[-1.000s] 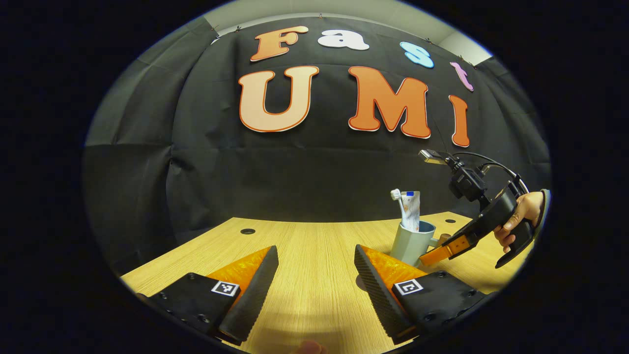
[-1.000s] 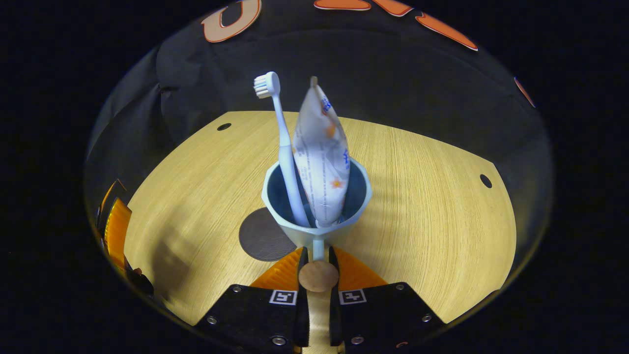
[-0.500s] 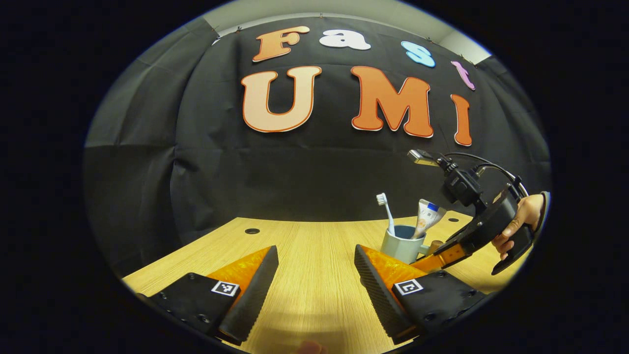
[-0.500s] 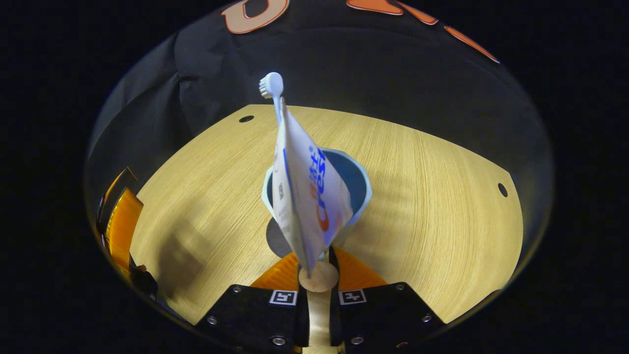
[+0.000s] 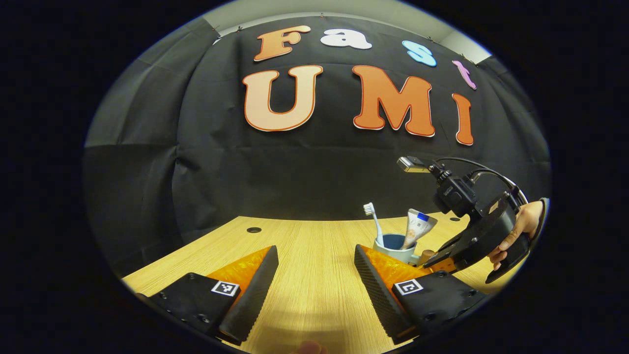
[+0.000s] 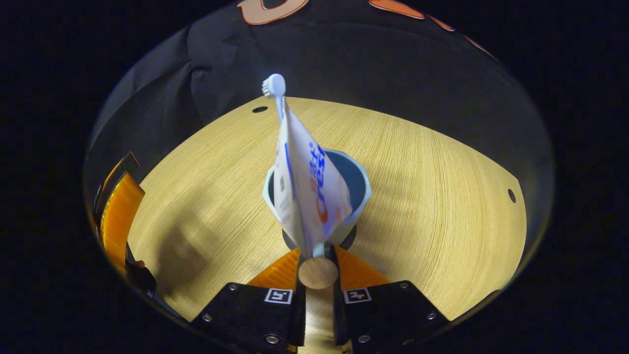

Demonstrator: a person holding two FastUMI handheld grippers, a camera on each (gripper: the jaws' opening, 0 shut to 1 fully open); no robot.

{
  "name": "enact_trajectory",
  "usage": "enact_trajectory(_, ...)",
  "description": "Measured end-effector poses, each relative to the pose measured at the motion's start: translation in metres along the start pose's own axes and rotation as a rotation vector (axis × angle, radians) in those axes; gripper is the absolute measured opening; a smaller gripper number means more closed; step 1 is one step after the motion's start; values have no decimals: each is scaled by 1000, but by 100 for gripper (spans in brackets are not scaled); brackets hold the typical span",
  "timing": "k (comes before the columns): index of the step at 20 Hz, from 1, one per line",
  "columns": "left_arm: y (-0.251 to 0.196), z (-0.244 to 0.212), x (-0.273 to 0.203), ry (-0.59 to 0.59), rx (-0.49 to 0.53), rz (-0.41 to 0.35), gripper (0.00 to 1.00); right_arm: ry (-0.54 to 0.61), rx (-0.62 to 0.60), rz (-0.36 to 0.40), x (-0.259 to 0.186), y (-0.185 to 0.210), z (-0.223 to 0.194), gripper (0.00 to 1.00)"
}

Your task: Put the toothbrush and toothpaste on the desktop into the cup, then pick up the cup and place it on the coaster on the desktop.

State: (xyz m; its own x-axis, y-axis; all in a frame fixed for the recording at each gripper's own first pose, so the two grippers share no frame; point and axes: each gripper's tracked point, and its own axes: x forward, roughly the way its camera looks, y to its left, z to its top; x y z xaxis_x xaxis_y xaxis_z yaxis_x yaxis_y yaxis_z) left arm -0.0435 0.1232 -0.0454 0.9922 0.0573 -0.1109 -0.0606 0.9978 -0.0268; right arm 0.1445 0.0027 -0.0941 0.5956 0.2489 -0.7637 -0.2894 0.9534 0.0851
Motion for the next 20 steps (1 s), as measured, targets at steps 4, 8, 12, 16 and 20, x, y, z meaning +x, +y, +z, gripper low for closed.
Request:
enact_trajectory(4,-10,4,-1,-6,12,-11,99,-108,-6,9,-16,1,25,28)
enact_trajectory(8,-25,11,1,-18,30,-33,98,-213,-21,16,-44,-2,42,36)
enact_trajectory(12,-40,22,4,-39,48,-46,99,-314,-36,3,-65,-10,49,56)
enact_trajectory(16,-52,32,6,-66,62,-58,99,-404,-32,-22,-84,-23,49,72)
enact_trajectory(20,-65,40,9,-82,72,-72,99,-495,-3,-77,-104,-50,47,80)
